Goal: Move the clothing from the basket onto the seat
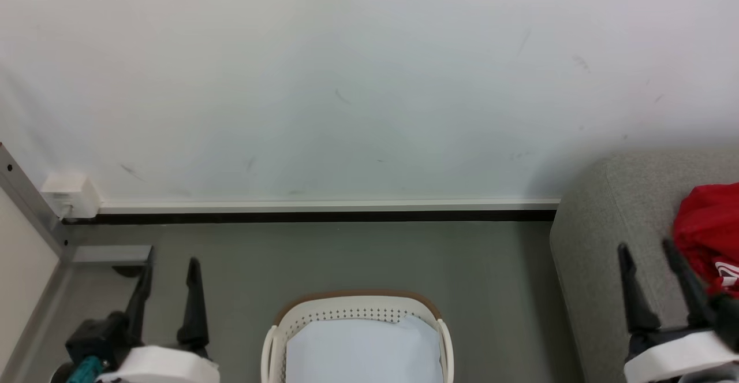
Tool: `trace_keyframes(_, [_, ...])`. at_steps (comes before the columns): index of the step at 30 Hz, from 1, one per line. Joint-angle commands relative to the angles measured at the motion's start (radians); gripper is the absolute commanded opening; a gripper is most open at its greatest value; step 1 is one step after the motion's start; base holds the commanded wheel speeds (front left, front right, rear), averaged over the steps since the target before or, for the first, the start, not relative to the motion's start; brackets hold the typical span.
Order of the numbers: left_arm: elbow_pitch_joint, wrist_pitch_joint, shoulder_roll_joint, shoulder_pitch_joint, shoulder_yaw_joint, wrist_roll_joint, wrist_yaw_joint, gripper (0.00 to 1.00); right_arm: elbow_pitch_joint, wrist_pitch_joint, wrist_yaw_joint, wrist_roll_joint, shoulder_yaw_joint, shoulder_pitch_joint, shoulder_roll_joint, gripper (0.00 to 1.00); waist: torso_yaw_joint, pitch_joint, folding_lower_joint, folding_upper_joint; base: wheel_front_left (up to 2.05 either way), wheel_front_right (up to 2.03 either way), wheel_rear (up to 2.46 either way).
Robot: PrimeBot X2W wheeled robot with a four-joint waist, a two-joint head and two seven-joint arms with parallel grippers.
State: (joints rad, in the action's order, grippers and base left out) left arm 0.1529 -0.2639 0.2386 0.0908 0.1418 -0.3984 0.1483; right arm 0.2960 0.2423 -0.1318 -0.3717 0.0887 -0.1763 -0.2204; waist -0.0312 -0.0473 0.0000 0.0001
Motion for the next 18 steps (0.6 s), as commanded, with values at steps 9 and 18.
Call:
trace_keyframes(9, [0.083, -0.001, -0.048, -0.038, -0.056, 0.066, -0.072, 1.0, 0.018, 0.023, 0.002, 0.039, -0.02, 0.038, 0.033, 1.0, -0.003, -0.008, 0.0, -0.0001, 0.0, 0.0, 0.0])
trace_keyframes(18, [0.109, -0.001, -0.091, -0.032, -0.101, 0.122, -0.118, 1.0, 0.008, 0.023, 0.002, 0.037, -0.024, 0.029, 0.024, 1.0, -0.007, -0.01, 0.0, -0.0001, 0.0, 0.0, 0.0])
